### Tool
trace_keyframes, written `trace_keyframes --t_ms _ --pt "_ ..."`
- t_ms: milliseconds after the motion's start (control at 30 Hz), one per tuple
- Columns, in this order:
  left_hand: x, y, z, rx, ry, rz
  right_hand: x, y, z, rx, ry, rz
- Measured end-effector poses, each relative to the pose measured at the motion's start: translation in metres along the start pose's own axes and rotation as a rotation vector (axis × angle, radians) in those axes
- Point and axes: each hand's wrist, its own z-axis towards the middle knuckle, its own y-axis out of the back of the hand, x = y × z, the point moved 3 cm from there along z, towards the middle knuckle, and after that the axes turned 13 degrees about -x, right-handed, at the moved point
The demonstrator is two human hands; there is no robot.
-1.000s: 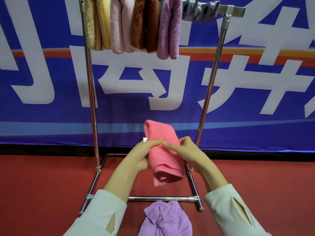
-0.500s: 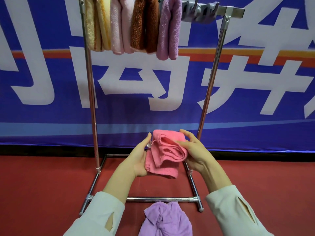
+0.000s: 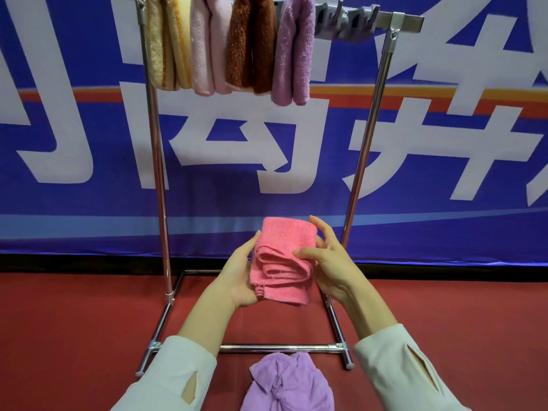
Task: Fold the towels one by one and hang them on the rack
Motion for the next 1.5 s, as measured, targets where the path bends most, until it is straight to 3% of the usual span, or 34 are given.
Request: trace_keyframes --t_ms 367,533,733,867,933,1067,1167,1300,1500 --pt "-0.002 0.010 0.011 -0.215 -0.019 0.042 -0.003 -0.003 -0.003 0.022 0.044 -0.152" --pt "-0.002 0.007 0.010 -0.218 -0.057 0.016 -0.007 -0.009 -0.002 -0.019 0.103 -0.212" --pt "-0.007 -0.001 -0.002 -0.061 -0.067 0.047 -0.016 -0.009 0.000 0.000 0.096 -0.240" --pt "-0.004 -0.002 0.002 -0.099 -0.092 0.119 -0.013 -0.005 -0.001 0.057 0.051 -0.238" --pt "-0.005 0.000 0.004 -0.132 -0.146 0.150 -0.010 0.000 0.001 0.026 0.023 -0.219" --pt "-0.011 0.004 0.004 -0.075 -0.436 0.335 -0.006 0.014 0.007 -0.168 -0.062 -0.195" --pt "-0.011 -0.001 -0.003 0.046 -0.596 0.585 0.002 0.024 0.007 -0.186 -0.097 -0.040" --pt "-0.006 -0.006 -0.007 0.124 -0.672 0.777 0.014 0.037 0.007 -0.067 -0.125 0.178" --pt "-0.006 -0.008 -0.008 0.111 -0.593 0.642 0.033 0.049 0.004 -0.110 -0.013 0.360"
